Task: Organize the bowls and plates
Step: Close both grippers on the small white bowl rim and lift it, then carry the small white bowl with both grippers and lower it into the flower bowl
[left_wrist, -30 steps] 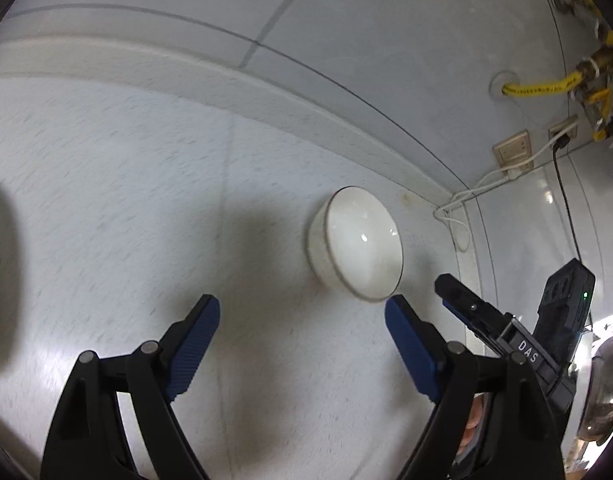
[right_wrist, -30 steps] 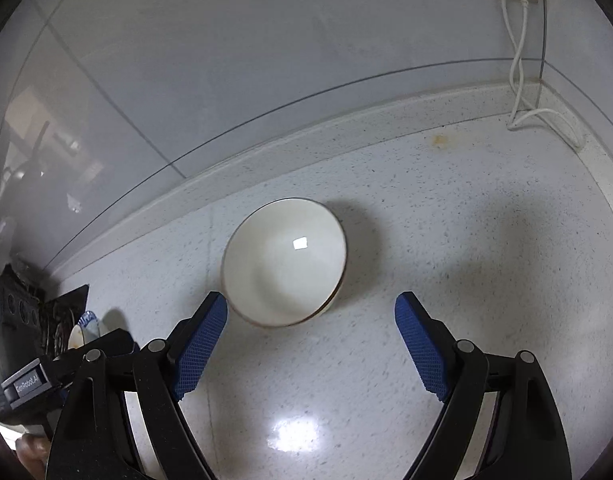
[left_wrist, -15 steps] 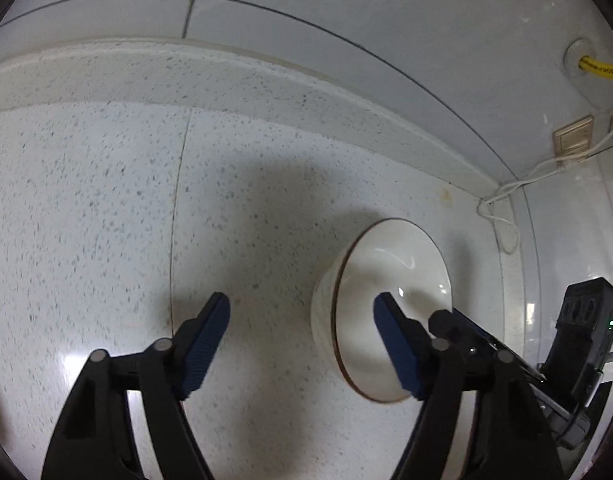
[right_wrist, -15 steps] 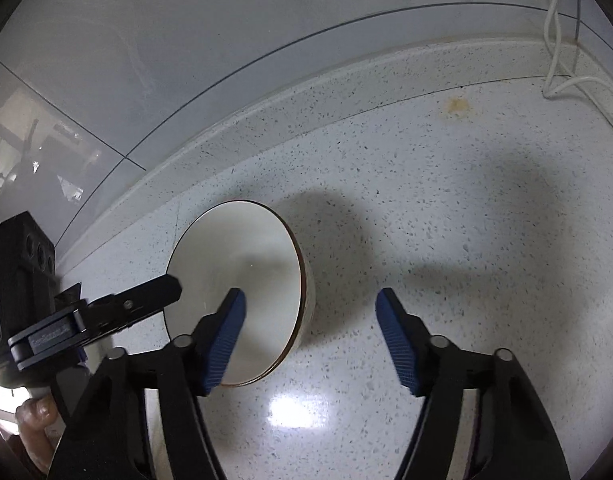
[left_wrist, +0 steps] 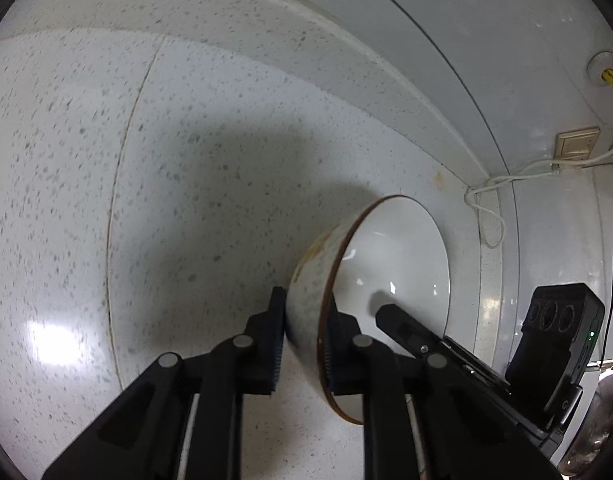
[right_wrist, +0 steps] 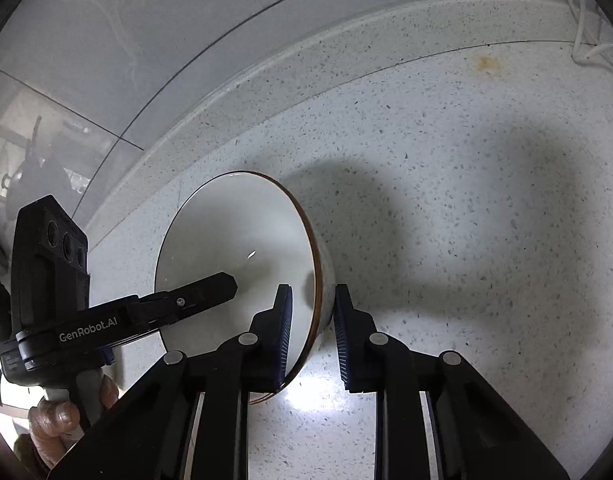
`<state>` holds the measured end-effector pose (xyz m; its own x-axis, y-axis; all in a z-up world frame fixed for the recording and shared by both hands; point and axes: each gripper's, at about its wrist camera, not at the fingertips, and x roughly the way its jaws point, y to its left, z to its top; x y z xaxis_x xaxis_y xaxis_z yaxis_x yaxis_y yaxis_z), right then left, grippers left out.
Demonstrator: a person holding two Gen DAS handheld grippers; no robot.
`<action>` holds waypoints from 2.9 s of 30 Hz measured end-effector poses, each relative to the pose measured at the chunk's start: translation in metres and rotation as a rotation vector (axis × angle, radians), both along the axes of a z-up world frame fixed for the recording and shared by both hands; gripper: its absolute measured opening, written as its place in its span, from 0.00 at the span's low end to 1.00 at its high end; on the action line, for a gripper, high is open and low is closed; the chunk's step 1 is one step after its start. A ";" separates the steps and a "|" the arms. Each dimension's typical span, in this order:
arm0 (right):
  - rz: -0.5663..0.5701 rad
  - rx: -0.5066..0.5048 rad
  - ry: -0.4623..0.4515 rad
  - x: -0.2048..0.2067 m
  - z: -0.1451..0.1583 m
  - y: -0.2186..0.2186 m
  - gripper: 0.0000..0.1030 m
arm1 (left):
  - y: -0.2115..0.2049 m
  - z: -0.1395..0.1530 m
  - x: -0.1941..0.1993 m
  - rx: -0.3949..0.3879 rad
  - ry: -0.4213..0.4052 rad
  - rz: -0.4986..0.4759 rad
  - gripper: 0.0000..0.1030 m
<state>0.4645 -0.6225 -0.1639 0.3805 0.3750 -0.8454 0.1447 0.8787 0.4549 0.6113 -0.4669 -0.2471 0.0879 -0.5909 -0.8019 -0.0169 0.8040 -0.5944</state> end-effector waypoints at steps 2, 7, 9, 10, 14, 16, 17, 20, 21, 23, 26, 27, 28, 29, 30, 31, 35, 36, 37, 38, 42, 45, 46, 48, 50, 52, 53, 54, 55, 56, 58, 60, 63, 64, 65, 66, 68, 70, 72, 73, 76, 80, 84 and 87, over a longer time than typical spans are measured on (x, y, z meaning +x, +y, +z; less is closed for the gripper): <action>0.003 0.006 0.013 -0.007 -0.001 0.003 0.17 | 0.008 0.000 -0.010 -0.006 0.013 0.011 0.15; 0.012 -0.023 0.038 -0.029 0.003 0.011 0.16 | 0.018 -0.002 -0.044 -0.033 0.061 0.033 0.15; 0.011 -0.030 0.046 -0.043 0.008 0.015 0.16 | 0.023 0.000 -0.062 -0.043 0.070 0.032 0.15; 0.008 -0.036 0.047 -0.050 0.011 0.017 0.16 | 0.024 0.001 -0.070 -0.049 0.077 0.032 0.15; -0.003 -0.066 0.055 -0.086 0.023 0.029 0.16 | 0.035 0.009 -0.105 -0.069 0.089 0.019 0.15; -0.011 -0.085 0.060 -0.102 0.028 0.038 0.16 | 0.041 0.014 -0.125 -0.085 0.094 0.015 0.15; -0.017 -0.096 0.065 -0.112 0.031 0.043 0.16 | 0.043 0.016 -0.134 -0.093 0.100 0.012 0.15; -0.029 -0.126 0.076 -0.138 0.040 0.061 0.16 | 0.055 0.024 -0.158 -0.117 0.108 0.007 0.15; -0.031 -0.135 0.077 -0.142 0.047 0.066 0.16 | 0.060 0.028 -0.165 -0.127 0.107 0.005 0.15; -0.021 -0.147 0.068 -0.154 0.058 0.086 0.16 | 0.079 0.038 -0.179 -0.149 0.098 0.013 0.16; 0.016 -0.149 0.040 -0.161 0.070 0.118 0.16 | 0.120 0.056 -0.193 -0.160 0.069 0.044 0.16; 0.029 -0.152 0.029 -0.163 0.073 0.132 0.16 | 0.138 0.064 -0.197 -0.157 0.052 0.057 0.16; 0.044 -0.149 0.017 -0.164 0.076 0.142 0.16 | 0.155 0.071 -0.199 -0.152 0.038 0.071 0.16; 0.064 -0.139 0.005 -0.161 0.079 0.160 0.16 | 0.172 0.077 -0.201 -0.147 0.026 0.087 0.16; 0.078 -0.130 -0.006 -0.163 0.081 0.171 0.16 | 0.194 0.084 -0.203 -0.142 0.014 0.107 0.16; 0.097 -0.120 -0.019 -0.159 0.083 0.190 0.16 | 0.219 0.091 -0.204 -0.135 -0.003 0.129 0.16; 0.188 -0.085 -0.067 -0.142 0.091 0.265 0.16 | 0.303 0.118 -0.204 -0.079 -0.068 0.206 0.16; 0.205 -0.077 -0.076 -0.140 0.092 0.280 0.16 | 0.322 0.124 -0.204 -0.060 -0.084 0.223 0.16; 0.223 -0.066 -0.086 -0.137 0.094 0.296 0.16 | 0.343 0.133 -0.203 -0.036 -0.104 0.241 0.16; 0.241 -0.053 -0.095 -0.134 0.097 0.312 0.16 | 0.359 0.139 -0.202 -0.019 -0.118 0.251 0.16; 0.289 -0.015 -0.128 -0.117 0.104 0.358 0.16 | 0.416 0.160 -0.193 0.040 -0.170 0.279 0.16; 0.304 -0.003 -0.134 -0.109 0.105 0.375 0.16 | 0.445 0.165 -0.185 0.058 -0.188 0.282 0.17; 0.307 0.000 -0.132 -0.107 0.104 0.376 0.16 | 0.452 0.164 -0.181 0.059 -0.189 0.286 0.17; 0.308 -0.010 -0.125 -0.105 0.101 0.377 0.16 | 0.458 0.156 -0.172 0.049 -0.179 0.288 0.17; 0.300 -0.017 -0.109 -0.100 0.094 0.384 0.16 | 0.455 0.143 -0.162 0.035 -0.160 0.291 0.16; 0.289 -0.020 -0.091 -0.114 0.100 0.375 0.16 | 0.455 0.130 -0.156 0.026 -0.142 0.283 0.16; 0.282 -0.022 -0.080 -0.112 0.095 0.369 0.16 | 0.453 0.124 -0.152 0.023 -0.134 0.276 0.17; 0.277 -0.023 -0.072 -0.109 0.092 0.371 0.16 | 0.450 0.118 -0.148 0.020 -0.124 0.270 0.16; 0.271 -0.019 -0.063 -0.107 0.088 0.365 0.16 | 0.447 0.112 -0.144 0.017 -0.115 0.264 0.17; 0.265 -0.014 -0.052 -0.106 0.084 0.361 0.16 | 0.443 0.106 -0.140 0.015 -0.108 0.259 0.16; 0.255 -0.011 -0.036 -0.101 0.079 0.356 0.16 | 0.436 0.095 -0.134 0.008 -0.091 0.251 0.16; 0.245 -0.008 -0.020 -0.098 0.075 0.350 0.16 | 0.429 0.085 -0.129 0.006 -0.074 0.249 0.16; 0.240 0.003 -0.006 -0.094 0.070 0.344 0.16 | 0.425 0.076 -0.123 0.009 -0.055 0.249 0.16; 0.241 0.008 -0.002 -0.091 0.070 0.348 0.16 | 0.424 0.073 -0.121 0.013 -0.050 0.251 0.16; 0.244 0.015 0.000 -0.090 0.069 0.346 0.16 | 0.424 0.073 -0.120 0.019 -0.049 0.252 0.16; 0.248 0.015 0.002 -0.090 0.070 0.352 0.16 | 0.423 0.072 -0.119 0.023 -0.046 0.253 0.16; 0.260 0.010 0.004 -0.087 0.069 0.355 0.16 | 0.423 0.070 -0.117 0.039 -0.039 0.256 0.16; 0.270 0.011 0.006 -0.086 0.070 0.355 0.16 | 0.421 0.069 -0.115 0.056 -0.031 0.246 0.14; 0.276 0.011 0.011 -0.083 0.069 0.357 0.16 | 0.421 0.068 -0.113 0.059 -0.024 0.247 0.15; 0.276 0.014 0.014 -0.081 0.068 0.357 0.16 | 0.420 0.067 -0.112 0.063 -0.019 0.248 0.15; 0.282 0.012 0.011 -0.078 0.069 0.356 0.18 | 0.419 0.066 -0.110 0.073 -0.010 0.251 0.15; 0.282 0.008 0.003 -0.076 0.072 0.354 0.20 | 0.417 0.069 -0.107 0.078 0.003 0.258 0.18; 0.288 0.015 0.002 -0.075 0.071 0.354 0.20 | 0.413 0.072 -0.104 0.104 -0.008 0.245 0.18; 0.295 0.013 0.000 -0.075 0.070 0.355 0.20 | 0.415 0.074 -0.105 0.096 -0.009 0.253 0.18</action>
